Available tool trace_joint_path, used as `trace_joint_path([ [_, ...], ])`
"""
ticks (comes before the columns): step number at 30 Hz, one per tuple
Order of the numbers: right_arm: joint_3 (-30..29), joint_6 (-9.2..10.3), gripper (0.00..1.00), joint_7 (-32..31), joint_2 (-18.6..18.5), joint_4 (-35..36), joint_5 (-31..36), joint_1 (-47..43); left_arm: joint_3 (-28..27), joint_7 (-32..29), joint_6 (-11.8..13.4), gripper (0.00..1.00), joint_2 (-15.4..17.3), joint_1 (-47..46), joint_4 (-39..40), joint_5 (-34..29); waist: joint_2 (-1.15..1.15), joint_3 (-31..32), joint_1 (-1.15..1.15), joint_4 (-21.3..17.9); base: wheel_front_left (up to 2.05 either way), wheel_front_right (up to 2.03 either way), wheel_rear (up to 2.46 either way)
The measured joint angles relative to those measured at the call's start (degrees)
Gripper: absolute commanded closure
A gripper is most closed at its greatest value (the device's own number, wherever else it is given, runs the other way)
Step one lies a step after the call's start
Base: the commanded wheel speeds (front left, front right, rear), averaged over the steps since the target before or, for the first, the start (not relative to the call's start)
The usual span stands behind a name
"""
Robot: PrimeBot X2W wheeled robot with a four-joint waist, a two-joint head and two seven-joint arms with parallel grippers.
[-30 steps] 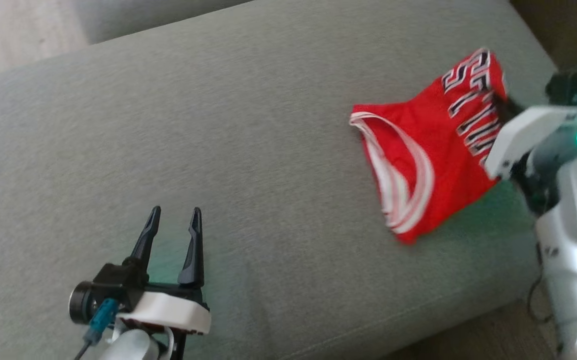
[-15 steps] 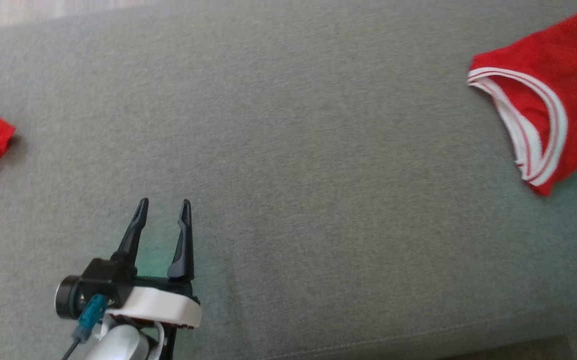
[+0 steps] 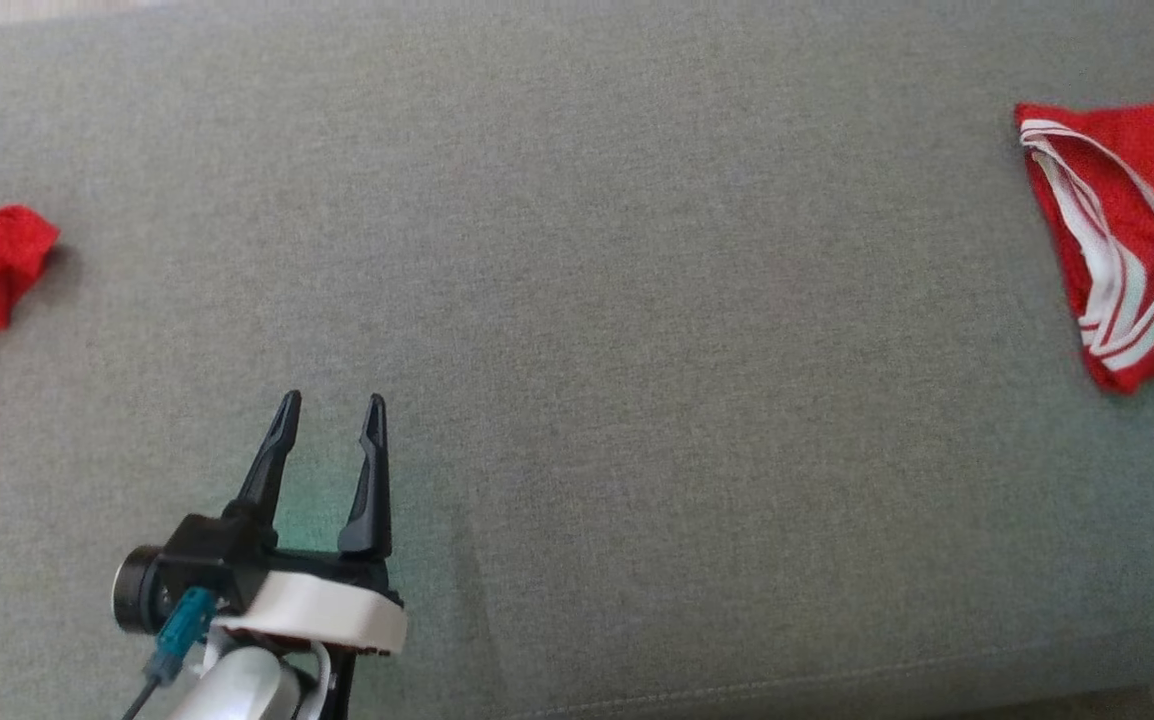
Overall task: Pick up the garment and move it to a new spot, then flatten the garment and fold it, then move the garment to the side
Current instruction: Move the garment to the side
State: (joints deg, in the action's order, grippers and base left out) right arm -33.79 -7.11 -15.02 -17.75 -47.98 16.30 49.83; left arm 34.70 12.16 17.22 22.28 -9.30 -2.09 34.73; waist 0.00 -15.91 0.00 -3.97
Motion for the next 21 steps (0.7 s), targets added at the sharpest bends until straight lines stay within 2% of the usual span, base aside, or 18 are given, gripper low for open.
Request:
trace_joint_path([
  [5, 3.7, 0.00, 0.00, 2.6, 3.5, 0.0, 0.1, 0.0, 0.0, 0.0, 0.0, 0.00, -0.1, 0.0, -0.8, 0.1, 0.00, 2.4, 0.00, 0.0, 0.00, 0.00, 0.00],
  [8, 6.1, 0.00, 0.00, 3.8, 4.4, 0.0, -1.0, -0.1, 0.0, 0.1, -0.1, 0.00, -0.2, 0.0, -1.2, 0.1, 0.00, 3.7, 0.00, 0.1, 0.00, 0.00, 0.00],
  [12, 13.1, 0.00, 0.00, 7.5, 5.1, 0.8, -5.8, -2.6, -1.3, 0.6, -0.1, 0.00, -0.9, 0.4, -2.8, 2.2, 0.00, 7.7, -0.01, 0.8, 0.00, 0.00, 0.00],
  [14, 14.4, 0.00, 0.00, 8.1, 5.5, 1.1, -7.1, -3.6, -1.6, 0.8, -0.1, 0.00, -1.0, 0.6, -3.3, 2.6, 0.00, 8.6, -0.01, 1.0, 0.00, 0.00, 0.00],
  [21, 25.9, 0.00, 0.00, 11.3, 8.5, 6.6, -16.9, -14.5, -3.7, 1.6, -0.2, 0.00, -1.4, 5.7, -6.3, 4.8, 0.00, 15.1, -0.02, 3.1, 0.00, 0.00, 0.00],
])
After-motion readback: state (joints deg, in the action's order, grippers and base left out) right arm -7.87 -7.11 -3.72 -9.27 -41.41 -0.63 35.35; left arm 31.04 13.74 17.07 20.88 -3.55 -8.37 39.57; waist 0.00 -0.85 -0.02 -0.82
